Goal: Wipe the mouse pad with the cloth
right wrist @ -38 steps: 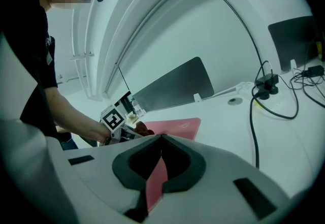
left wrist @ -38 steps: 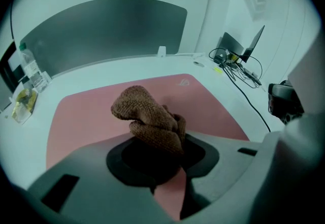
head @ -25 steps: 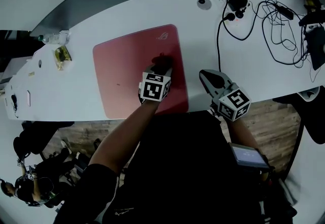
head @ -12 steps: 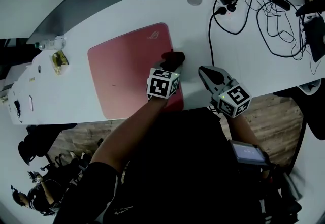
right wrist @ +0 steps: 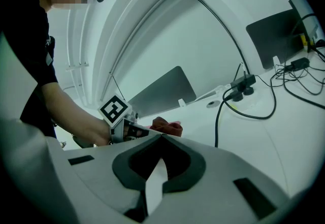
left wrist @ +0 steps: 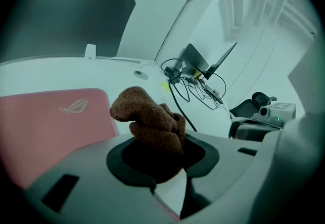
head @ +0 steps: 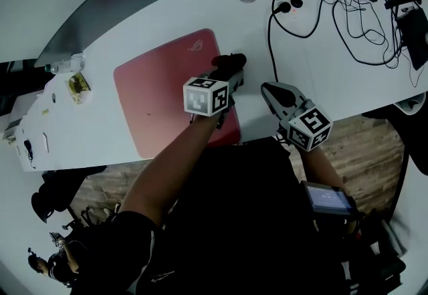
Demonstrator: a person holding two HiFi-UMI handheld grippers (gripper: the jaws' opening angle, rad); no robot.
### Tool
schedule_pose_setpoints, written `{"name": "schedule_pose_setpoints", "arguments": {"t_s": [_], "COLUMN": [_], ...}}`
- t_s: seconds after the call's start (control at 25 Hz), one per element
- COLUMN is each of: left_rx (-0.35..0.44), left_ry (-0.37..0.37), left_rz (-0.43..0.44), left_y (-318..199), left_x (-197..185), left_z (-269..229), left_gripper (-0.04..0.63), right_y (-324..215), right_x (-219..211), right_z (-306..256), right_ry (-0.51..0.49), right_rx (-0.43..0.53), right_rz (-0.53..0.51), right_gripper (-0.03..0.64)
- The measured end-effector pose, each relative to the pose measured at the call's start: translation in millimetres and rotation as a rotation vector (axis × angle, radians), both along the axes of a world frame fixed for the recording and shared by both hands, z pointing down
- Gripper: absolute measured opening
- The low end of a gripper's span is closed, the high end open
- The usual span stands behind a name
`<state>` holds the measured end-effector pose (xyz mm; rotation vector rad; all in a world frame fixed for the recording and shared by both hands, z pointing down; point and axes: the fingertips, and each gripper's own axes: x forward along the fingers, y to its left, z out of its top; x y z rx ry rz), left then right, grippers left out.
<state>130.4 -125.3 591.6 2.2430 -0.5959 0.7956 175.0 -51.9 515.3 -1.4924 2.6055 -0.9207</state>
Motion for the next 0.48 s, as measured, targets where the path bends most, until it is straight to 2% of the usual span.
{"name": "schedule_pose_setpoints", "arguments": {"t_s": [0.28,0.48], "left_rx": [0.018,-0.011], "left_ry": [0.026,0.0], "left_rz": [-0.01,-0.098], "left_y": [-30.5,-53.8], "left_x": [-8.8,-50.4], "left_z": [11.7,13.4], "left_gripper": [0.135,0.135], "right_y": [3.5,-7.7], "right_x": [-3.5,-16.9], "right_z": [-0.8,-3.3], "right_ry": [0.007,0.018], "right_rx": [-0.007,-0.006], "right_rz": [0.006,0.009], "right_gripper": [0.025,0.025]}}
